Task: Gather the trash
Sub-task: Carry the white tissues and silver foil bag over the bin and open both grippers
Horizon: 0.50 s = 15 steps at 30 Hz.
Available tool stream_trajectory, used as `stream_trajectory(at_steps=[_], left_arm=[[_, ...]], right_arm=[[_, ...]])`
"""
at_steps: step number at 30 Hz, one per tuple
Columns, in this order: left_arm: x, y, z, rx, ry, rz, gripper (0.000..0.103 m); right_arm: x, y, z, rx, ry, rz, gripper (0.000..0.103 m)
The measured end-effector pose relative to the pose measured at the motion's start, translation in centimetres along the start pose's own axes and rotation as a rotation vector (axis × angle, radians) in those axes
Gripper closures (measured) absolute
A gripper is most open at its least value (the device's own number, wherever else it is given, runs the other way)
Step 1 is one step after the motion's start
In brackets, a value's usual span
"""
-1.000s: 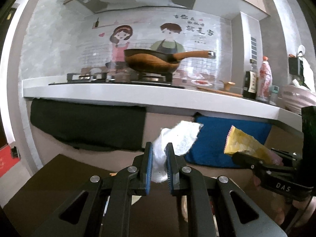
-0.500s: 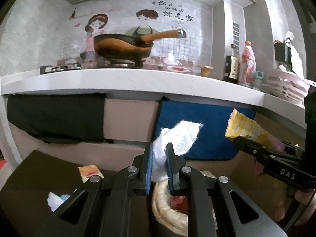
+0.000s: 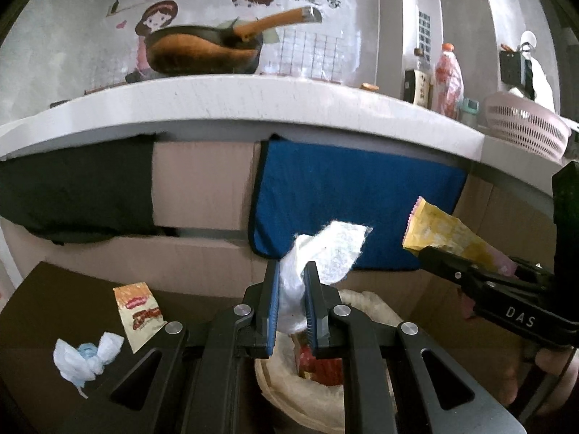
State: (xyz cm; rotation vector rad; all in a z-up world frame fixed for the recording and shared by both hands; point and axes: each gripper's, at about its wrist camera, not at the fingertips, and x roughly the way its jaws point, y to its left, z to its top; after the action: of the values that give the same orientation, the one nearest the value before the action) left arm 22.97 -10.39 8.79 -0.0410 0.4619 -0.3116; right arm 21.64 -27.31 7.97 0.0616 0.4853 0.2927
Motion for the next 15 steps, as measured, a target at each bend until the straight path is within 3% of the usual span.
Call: stream_trajectory(at_steps=[15], left_arm=[[4.9, 0.5, -3.2, -0.015, 0.096, -0.059, 0.090]], right_arm=[[4.1, -2.4, -3.3, 0.064, 0.094, -0.016, 0.069]])
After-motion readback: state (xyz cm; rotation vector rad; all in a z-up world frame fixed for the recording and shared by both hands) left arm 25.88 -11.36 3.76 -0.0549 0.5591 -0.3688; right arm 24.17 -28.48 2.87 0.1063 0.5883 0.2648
